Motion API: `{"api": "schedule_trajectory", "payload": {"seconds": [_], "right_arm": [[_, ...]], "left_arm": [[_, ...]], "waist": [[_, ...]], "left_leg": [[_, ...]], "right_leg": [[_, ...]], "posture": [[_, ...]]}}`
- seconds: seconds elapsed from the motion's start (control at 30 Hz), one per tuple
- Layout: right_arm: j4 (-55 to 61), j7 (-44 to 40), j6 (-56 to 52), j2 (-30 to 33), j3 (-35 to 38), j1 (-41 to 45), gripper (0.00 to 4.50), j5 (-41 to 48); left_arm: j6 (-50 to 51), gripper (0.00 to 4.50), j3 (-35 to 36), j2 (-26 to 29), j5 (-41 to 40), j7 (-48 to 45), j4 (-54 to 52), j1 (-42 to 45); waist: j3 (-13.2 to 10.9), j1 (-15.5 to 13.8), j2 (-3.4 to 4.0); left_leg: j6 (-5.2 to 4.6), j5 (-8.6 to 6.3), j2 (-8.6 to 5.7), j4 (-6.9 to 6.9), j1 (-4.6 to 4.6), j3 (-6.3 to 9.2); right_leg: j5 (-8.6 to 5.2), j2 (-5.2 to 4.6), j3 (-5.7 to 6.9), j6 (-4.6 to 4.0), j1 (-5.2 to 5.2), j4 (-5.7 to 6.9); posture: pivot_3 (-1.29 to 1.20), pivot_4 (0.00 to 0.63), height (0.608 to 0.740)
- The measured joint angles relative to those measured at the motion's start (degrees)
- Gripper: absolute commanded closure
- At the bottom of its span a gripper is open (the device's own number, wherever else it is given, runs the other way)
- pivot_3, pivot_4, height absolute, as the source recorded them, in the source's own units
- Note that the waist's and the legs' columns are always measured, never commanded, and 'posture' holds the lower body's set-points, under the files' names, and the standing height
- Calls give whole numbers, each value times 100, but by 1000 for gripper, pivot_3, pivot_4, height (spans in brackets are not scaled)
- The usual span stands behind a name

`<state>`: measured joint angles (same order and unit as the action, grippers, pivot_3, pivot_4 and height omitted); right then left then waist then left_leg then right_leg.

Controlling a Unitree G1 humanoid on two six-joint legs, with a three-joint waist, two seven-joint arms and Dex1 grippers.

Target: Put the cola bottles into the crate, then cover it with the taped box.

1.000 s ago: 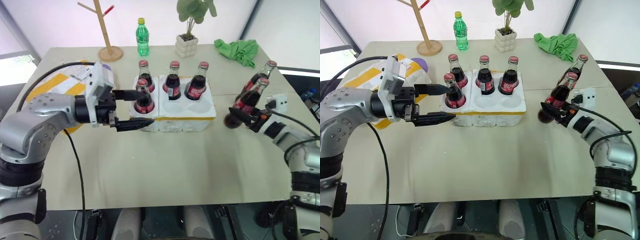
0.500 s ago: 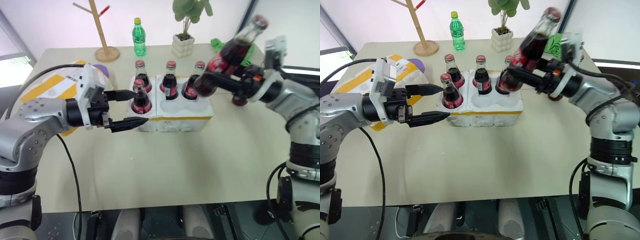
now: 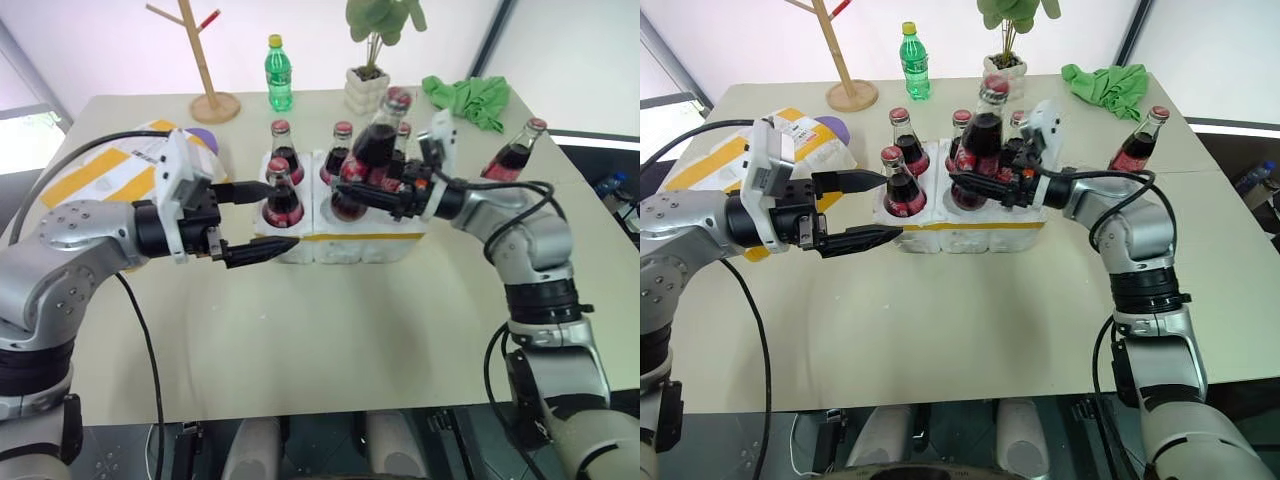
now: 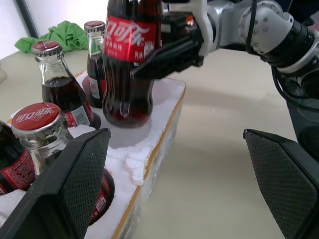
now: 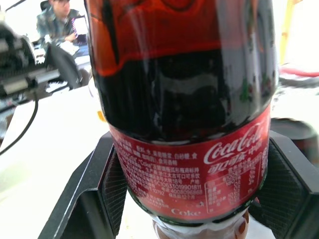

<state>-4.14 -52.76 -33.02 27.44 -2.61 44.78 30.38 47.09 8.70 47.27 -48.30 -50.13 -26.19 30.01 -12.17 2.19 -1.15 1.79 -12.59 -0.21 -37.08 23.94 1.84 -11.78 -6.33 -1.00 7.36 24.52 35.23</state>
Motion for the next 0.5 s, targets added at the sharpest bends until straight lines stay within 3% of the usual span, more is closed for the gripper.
{"api": "schedule_trajectory", "payload": {"seconds": [0.43,0.5], "right_arm": [[-1082,-114,1057,-330,-571,89,1673,-1106],[-1167,-124,1029,-381,-575,141,631,-1121]], "left_arm": [[-6,0,-2,0,-70,38,0,7],[-11,0,-2,0,-70,37,0,7]], "waist": [[5,20,-8],[6,29,-9]], "left_leg": [[1,0,0,-1,-20,0],[1,0,1,0,-33,0]], "right_leg": [[2,1,0,-4,-16,2],[-3,2,-1,-13,-27,2]], "posture": [[0,150,740],[0,150,740]]}}
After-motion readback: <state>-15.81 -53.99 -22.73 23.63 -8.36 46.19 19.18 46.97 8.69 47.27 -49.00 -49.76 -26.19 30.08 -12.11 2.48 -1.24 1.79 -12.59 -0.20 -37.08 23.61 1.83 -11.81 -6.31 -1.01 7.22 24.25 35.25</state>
